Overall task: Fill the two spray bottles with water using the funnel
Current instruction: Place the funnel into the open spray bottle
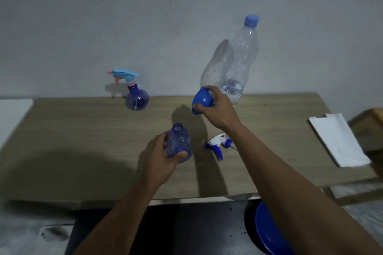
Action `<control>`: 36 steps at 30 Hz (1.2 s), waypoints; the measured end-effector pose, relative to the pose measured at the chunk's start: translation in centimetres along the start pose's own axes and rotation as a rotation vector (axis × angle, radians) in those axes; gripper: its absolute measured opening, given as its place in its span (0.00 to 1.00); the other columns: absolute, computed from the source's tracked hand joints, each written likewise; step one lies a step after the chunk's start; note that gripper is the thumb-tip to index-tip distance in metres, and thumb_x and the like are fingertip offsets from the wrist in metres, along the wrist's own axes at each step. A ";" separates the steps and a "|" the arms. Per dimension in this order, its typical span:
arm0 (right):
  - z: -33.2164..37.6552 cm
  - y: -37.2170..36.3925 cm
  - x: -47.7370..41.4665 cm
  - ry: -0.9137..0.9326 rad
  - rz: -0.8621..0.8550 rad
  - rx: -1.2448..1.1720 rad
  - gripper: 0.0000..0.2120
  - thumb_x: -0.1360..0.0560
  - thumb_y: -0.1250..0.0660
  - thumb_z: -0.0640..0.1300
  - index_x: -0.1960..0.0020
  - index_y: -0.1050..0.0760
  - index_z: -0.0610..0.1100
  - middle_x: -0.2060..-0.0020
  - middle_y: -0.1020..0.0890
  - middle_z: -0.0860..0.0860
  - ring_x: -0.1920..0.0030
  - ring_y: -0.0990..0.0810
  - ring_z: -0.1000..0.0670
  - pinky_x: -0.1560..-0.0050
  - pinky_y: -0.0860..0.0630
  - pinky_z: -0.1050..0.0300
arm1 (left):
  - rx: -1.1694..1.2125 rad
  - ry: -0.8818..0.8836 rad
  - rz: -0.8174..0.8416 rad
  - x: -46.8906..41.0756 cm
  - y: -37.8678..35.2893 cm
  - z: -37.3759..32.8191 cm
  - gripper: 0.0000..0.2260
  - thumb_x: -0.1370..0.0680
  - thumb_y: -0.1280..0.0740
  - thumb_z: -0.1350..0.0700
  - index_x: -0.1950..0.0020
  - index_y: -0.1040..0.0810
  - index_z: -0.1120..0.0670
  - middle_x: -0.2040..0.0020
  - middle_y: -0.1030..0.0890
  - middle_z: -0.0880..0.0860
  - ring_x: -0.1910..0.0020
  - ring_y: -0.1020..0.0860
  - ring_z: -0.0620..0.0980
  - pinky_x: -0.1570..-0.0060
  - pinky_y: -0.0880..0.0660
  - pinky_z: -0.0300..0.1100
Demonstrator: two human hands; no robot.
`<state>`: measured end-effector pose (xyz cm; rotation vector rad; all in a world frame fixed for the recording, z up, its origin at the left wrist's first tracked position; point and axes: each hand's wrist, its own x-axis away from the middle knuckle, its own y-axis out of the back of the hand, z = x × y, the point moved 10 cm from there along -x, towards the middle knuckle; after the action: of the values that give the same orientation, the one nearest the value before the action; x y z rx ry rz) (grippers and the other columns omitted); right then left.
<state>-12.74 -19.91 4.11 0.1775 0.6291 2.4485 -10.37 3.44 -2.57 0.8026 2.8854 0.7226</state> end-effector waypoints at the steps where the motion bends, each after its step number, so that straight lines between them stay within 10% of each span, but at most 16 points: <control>1: 0.9 0.6 0.7 0.001 -0.009 -0.037 0.31 0.32 0.22 0.52 0.34 0.31 0.56 0.39 0.25 0.48 0.45 0.20 0.48 0.53 0.23 0.61 | -0.018 0.013 0.015 0.1 0.0 -0.2 0.30 0.31 0.22 0.50 0.31 0.28 0.48 0.41 0.20 0.44 0.46 0.21 0.40 0.58 0.30 0.24; 4: 3.7 1.8 3.0 0.019 -0.027 -0.145 0.31 0.35 0.20 0.55 0.38 0.32 0.55 0.43 0.24 0.55 0.49 0.19 0.54 0.57 0.21 0.62 | -0.038 0.019 0.036 0.2 0.2 -0.6 0.30 0.30 0.22 0.49 0.31 0.29 0.49 0.41 0.20 0.46 0.45 0.22 0.44 0.57 0.32 0.24; 9: 7.3 1.7 6.3 0.091 -0.034 -0.270 0.28 0.36 0.18 0.51 0.43 0.29 0.53 0.47 0.21 0.56 0.52 0.18 0.61 0.58 0.21 0.65 | -0.009 0.054 0.086 0.0 -0.1 -0.5 0.31 0.30 0.22 0.53 0.31 0.30 0.52 0.38 0.21 0.51 0.40 0.22 0.50 0.41 0.24 0.51; 22: 7.0 -2.6 8.8 0.119 -0.026 -0.448 0.36 0.35 0.17 0.40 0.30 0.27 0.48 0.36 0.22 0.55 0.38 0.21 0.56 0.43 0.20 0.61 | 0.018 0.055 0.082 -0.3 -0.1 -0.2 0.29 0.33 0.21 0.57 0.36 0.29 0.50 0.42 0.19 0.51 0.45 0.20 0.52 0.45 0.22 0.54; 30: 4.6 -4.3 9.9 0.112 0.022 -0.263 0.45 0.38 0.17 0.53 0.26 0.33 0.53 0.37 0.28 0.69 0.34 0.25 0.58 0.34 0.24 0.54 | -0.013 0.066 0.094 0.3 -0.1 -0.7 0.26 0.29 0.23 0.58 0.35 0.29 0.51 0.47 0.21 0.48 0.57 0.23 0.41 0.67 0.29 0.23; 36: 6.2 -3.4 10.3 0.157 -0.005 -0.039 0.44 0.32 0.22 0.58 0.23 0.36 0.47 0.31 0.26 0.54 0.32 0.27 0.54 0.33 0.25 0.50 | -0.007 0.068 0.097 0.7 0.1 -1.6 0.30 0.28 0.24 0.57 0.29 0.31 0.49 0.37 0.23 0.52 0.42 0.22 0.52 0.49 0.22 0.42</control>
<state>-17.69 -9.05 7.73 -0.0327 0.6470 2.4845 -11.18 3.17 -1.04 0.9408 2.9194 0.7838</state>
